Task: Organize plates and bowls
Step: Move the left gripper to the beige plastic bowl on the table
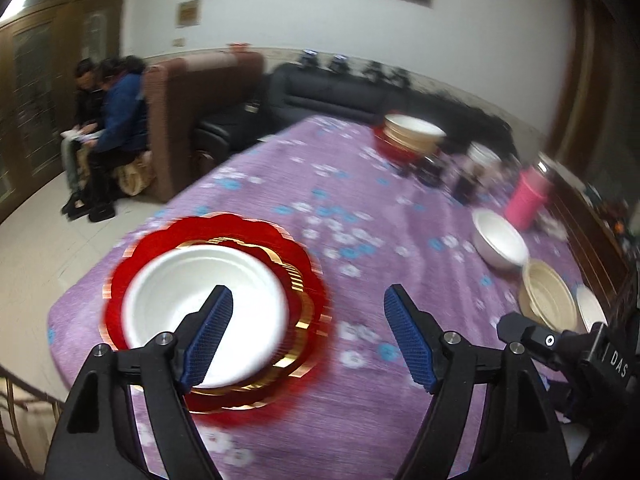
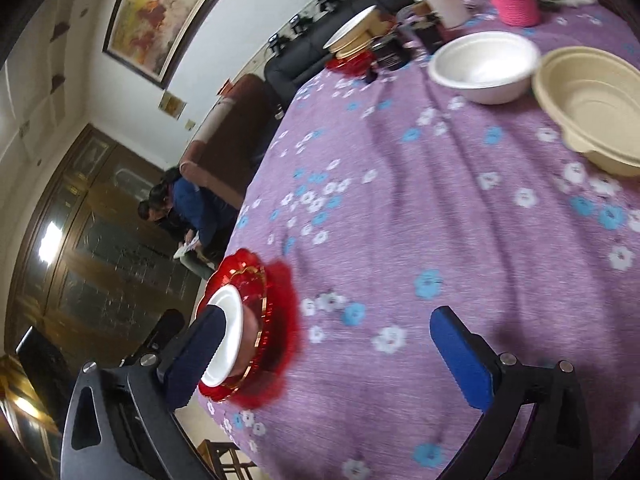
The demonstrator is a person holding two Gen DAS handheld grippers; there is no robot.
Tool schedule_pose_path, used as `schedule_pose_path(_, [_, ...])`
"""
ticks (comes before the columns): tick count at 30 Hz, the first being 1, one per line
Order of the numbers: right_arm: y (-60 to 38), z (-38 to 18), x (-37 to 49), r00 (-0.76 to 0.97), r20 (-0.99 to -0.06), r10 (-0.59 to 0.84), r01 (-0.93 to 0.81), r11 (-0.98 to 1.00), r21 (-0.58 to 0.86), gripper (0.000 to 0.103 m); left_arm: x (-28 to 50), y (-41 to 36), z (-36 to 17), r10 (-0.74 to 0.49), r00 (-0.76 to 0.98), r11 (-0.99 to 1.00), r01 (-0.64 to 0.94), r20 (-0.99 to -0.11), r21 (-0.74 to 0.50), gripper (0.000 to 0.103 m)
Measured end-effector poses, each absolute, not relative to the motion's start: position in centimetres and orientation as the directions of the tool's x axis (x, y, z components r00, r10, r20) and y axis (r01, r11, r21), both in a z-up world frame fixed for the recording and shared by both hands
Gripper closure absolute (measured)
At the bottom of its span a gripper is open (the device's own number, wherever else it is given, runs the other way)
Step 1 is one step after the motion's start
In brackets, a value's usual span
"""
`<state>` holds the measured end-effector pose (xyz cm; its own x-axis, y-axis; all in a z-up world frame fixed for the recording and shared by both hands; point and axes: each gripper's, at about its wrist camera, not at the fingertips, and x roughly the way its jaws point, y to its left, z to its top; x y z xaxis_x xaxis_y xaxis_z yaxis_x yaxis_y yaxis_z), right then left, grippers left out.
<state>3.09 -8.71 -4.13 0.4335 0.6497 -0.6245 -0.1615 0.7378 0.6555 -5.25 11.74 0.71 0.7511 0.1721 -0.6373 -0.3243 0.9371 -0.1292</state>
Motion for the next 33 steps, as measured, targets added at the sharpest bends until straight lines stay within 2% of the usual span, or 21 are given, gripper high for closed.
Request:
schedule_pose_path(8, [-15.7, -4.6, 2.2, 0.472, -0.613, 0.634, -0.058, 0.716, 0.696, 0.0, -1.9, 6.1, -1.0, 0.004, 0.691, 0.98, -0.148, -0.723, -0.137, 0.025])
schedule_pose_path(17, [-23.7, -4.9, 1.7, 0.556, -0.577, 0.598, 0.074, 0.656, 0.751, 0.0, 0.8, 0.6, -1.3, -0.106, 0.64, 0.988, -0.019, -0.761, -0.153, 0.025])
schedule_pose_path(33, [-31.0, -4.8, 3.5, 0.648, -0.553, 0.523, 0.195, 0.589, 0.785, 0.001, 6.7, -5.2, -2.4, -0.218, 0.577, 0.969, 0.034, -0.787, -0.244, 0.025])
